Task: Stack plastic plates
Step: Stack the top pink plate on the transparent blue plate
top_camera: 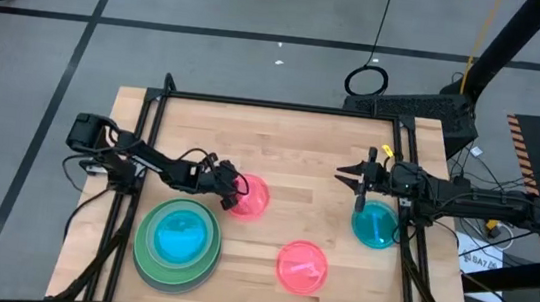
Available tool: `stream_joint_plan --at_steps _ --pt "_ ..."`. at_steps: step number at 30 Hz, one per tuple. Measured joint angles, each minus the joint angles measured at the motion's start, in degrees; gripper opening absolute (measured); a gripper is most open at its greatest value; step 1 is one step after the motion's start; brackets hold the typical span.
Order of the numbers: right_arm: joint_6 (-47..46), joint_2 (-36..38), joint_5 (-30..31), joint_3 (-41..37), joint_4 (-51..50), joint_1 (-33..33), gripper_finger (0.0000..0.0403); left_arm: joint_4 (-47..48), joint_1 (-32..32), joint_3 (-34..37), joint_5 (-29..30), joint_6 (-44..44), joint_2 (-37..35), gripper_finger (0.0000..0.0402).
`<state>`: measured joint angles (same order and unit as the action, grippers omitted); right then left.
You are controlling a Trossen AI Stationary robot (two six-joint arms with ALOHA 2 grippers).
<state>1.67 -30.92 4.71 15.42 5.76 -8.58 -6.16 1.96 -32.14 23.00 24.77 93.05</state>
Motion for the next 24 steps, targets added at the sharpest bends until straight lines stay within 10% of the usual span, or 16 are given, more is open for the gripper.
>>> stream_joint_plan --at_steps 24 --pt "-0.17 -0.02 -0.02 0.00 0.00 -0.02 0.0089 0.24 0.04 0.13 0.88 8.50 -3.78 0.0006"
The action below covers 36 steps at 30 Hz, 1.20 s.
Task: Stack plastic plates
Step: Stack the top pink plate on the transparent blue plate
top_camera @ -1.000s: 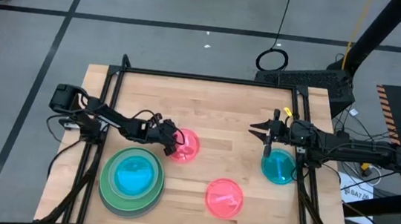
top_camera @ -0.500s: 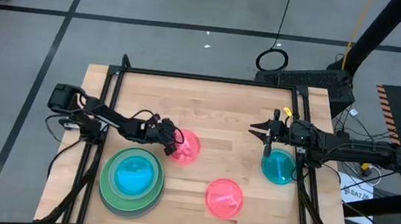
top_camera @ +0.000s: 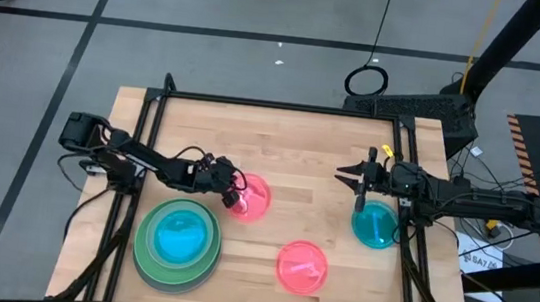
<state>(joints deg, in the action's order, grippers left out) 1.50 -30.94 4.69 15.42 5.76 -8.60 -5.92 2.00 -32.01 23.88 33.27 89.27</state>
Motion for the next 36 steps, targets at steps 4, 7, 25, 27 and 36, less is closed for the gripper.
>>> stream_joint_plan --at_steps 4,7,25,27,36 --pt "0.00 0.00 0.00 0.00 0.00 0.00 0.0089 -0.12 0.00 0.00 0.15 0.57 0.00 0.0006" --pt "0.00 0.00 0.00 0.00 0.00 0.00 0.0089 -0.25 -0.01 -0.02 0.17 1.32 -0.24 0.0006" --pt "-0.19 0.00 0.00 0.00 -0.01 0.00 0.0089 1.19 0.00 -0.09 0.35 -2.37 -20.41 0.0004" --pt "-0.20 0.00 0.00 0.00 0.00 0.00 0.0089 1.38 0.11 -0.09 0.35 -2.89 -22.15 0.0004" --pt "-0.22 0.00 0.00 0.00 -0.02 0.00 0.0089 2.13 3.77 -0.11 -7.91 -2.18 -32.03 0.0003"
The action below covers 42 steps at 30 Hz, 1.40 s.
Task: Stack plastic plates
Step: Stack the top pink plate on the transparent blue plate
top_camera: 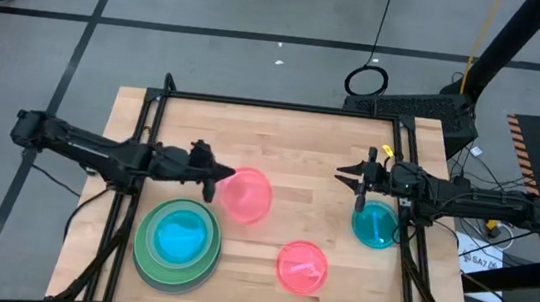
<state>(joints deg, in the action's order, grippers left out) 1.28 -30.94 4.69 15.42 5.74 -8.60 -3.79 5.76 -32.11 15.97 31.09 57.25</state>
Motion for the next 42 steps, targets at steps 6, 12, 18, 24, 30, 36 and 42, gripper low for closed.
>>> stream_joint_plan --at_steps 6,12,18,24,30,36,42 --pt "-0.22 0.00 0.00 0.00 0.00 0.00 0.0089 19.52 4.12 -5.04 -3.00 6.14 -7.06 0.0003" --pt "-0.46 0.00 0.00 0.00 0.02 0.00 0.0089 51.05 8.99 -12.95 -3.78 16.91 -7.12 0.0003" --pt "-0.48 0.00 0.00 0.00 0.00 0.00 0.0089 63.03 13.46 -13.10 -5.58 27.43 -7.01 0.0003" --pt "-0.60 0.02 0.00 0.00 0.02 0.00 0.0089 64.38 17.25 -13.10 -5.62 31.25 -6.79 0.0003" --pt "-0.57 0.00 0.00 0.00 0.00 0.00 0.0089 64.33 19.49 -13.10 -6.38 33.18 -5.62 0.0003" --pt "-1.17 0.01 0.00 0.00 0.00 0.01 0.0089 64.58 21.88 -13.10 -6.50 35.08 -2.00 0.0019" --pt "-3.09 0.00 -0.15 0.00 0.00 0.00 0.0089 67.29 22.77 -13.10 -7.02 37.31 1.73 0.0041"
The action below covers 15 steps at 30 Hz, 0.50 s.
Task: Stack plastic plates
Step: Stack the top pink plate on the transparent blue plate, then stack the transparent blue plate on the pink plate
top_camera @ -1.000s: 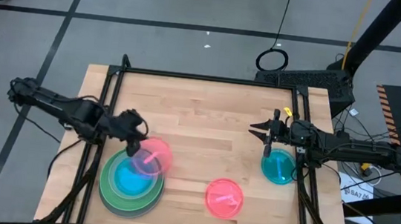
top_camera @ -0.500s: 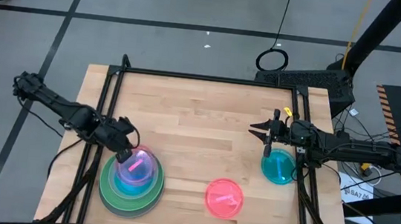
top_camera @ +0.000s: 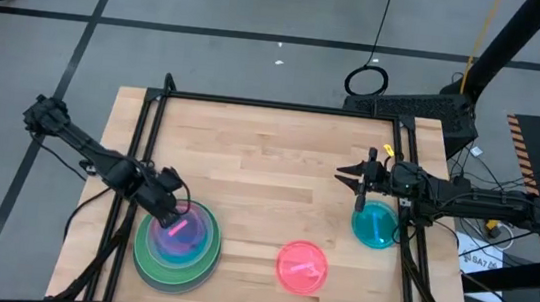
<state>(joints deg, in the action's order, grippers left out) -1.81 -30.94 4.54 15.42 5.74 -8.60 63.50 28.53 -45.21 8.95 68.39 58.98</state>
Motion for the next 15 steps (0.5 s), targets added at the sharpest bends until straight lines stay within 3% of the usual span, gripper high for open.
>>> stream_joint_plan --at_steps 9,15 --pt "-3.73 0.00 -0.07 0.00 0.00 0.04 0.0089 0.94 0.22 0.00 0.68 1.48 0.66 0.0046" --pt "-10.99 0.00 -0.25 0.00 0.00 0.04 0.0089 -2.48 0.22 0.00 8.09 -0.79 0.64 0.0046"
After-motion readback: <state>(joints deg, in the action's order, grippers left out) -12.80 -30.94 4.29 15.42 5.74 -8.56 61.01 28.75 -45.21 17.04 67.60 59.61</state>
